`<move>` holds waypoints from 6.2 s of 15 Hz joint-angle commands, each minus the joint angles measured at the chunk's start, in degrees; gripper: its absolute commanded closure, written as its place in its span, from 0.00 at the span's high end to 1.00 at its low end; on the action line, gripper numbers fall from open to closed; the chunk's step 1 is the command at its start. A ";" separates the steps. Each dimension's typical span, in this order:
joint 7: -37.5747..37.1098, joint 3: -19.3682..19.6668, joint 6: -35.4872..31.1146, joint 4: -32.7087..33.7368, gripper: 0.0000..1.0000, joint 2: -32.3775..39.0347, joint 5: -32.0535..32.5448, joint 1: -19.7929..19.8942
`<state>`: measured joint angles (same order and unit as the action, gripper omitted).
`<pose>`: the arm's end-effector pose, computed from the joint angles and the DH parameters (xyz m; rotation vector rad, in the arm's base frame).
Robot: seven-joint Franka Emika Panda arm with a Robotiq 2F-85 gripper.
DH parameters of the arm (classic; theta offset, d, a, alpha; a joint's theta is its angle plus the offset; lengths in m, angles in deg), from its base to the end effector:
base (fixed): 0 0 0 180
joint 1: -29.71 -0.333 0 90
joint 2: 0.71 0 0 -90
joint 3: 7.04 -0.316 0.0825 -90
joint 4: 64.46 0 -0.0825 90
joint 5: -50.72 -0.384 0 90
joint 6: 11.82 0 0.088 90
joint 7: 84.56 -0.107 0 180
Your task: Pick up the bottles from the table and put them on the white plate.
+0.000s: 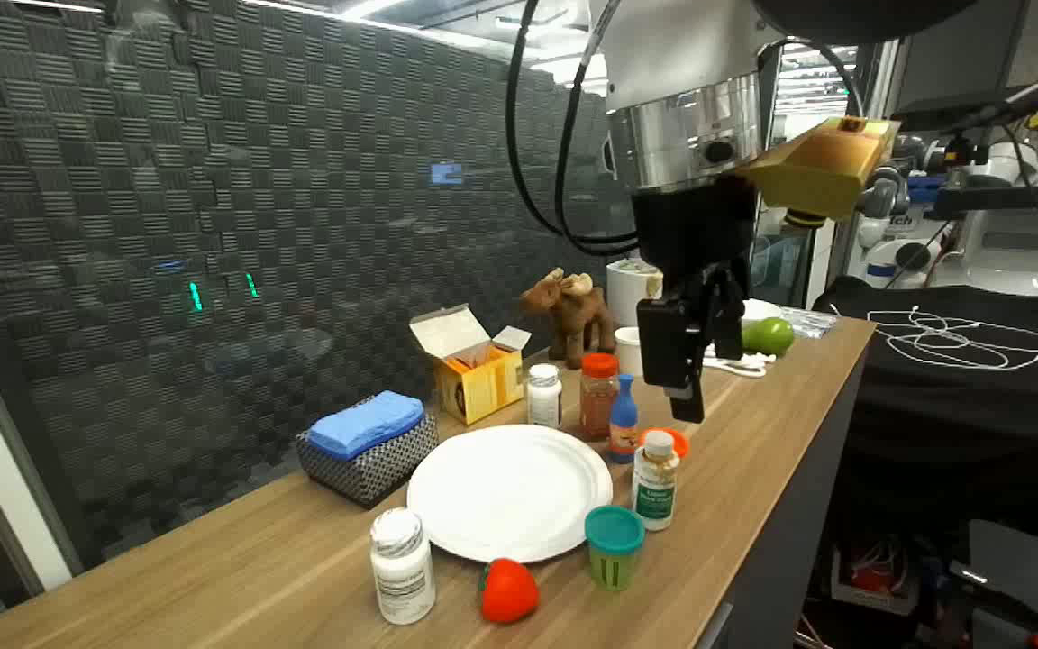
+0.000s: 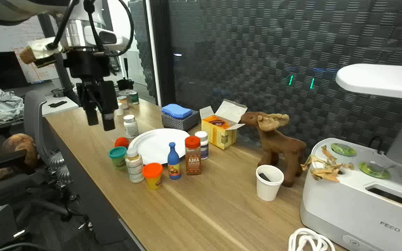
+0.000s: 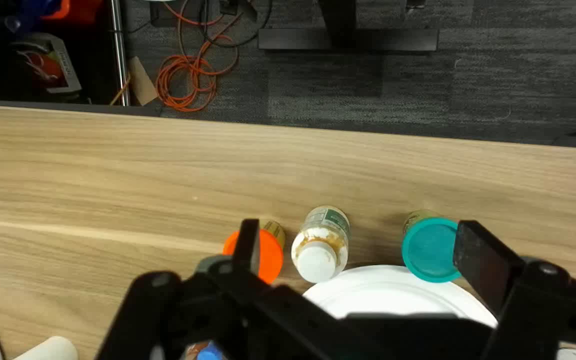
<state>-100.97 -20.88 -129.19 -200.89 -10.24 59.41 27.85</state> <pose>0.4405 0.1153 0.3723 2.9262 0.0915 -0.1758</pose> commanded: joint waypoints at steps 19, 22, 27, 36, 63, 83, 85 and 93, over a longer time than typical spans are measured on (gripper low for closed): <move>1.52 5.64 -5.99 9.89 1.00 6.90 6.39 0.08; 5.58 8.20 -10.15 15.35 1.00 12.15 5.05 0.09; 11.24 9.73 -15.33 22.80 1.00 22.97 2.64 -0.57; 11.51 12.86 -15.12 31.83 1.00 35.48 5.69 -2.10; 3.57 15.76 -6.31 36.48 0.20 34.20 10.68 -8.28; 9.92 8.48 -16.37 33.41 0.20 36.58 -0.95 -7.82; 10.58 8.53 -16.56 32.94 0.20 36.54 -1.32 -7.80; 10.04 9.04 -19.36 30.56 0.70 35.79 -1.97 -7.89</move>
<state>-91.83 -11.88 -146.71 -168.53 26.97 58.28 19.91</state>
